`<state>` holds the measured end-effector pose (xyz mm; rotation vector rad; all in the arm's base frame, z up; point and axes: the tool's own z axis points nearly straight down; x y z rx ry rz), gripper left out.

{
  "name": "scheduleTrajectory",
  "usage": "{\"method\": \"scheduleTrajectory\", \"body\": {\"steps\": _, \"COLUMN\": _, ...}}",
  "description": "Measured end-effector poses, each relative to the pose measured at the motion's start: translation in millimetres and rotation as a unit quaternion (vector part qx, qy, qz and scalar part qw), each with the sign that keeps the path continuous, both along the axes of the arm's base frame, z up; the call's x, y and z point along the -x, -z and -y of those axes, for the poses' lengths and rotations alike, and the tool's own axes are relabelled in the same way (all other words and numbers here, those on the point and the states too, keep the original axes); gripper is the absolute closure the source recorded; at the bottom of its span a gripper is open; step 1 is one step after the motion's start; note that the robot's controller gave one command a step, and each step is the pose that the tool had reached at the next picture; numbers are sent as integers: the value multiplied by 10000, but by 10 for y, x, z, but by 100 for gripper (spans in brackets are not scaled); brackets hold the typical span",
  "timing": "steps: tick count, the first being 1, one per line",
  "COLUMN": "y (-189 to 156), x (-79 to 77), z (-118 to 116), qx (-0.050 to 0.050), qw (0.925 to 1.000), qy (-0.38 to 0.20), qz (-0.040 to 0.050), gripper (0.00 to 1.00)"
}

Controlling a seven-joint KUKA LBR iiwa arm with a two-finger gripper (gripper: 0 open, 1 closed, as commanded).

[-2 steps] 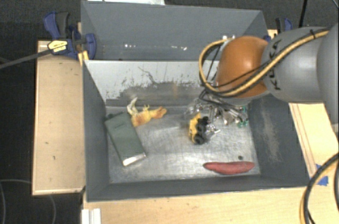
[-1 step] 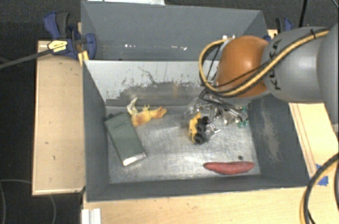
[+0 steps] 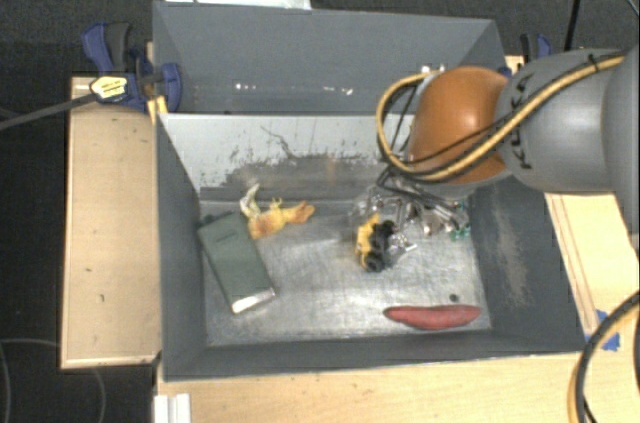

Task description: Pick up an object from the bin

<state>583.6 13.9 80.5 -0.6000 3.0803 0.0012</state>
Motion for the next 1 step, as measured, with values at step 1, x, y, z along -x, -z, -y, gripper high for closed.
{"method": "scheduleTrajectory", "body": {"steps": 1, "y": -138, "x": 19, "z": 1, "qx": 4, "qw": 10000, "qy": -1, "qz": -36, "gripper": 100}}
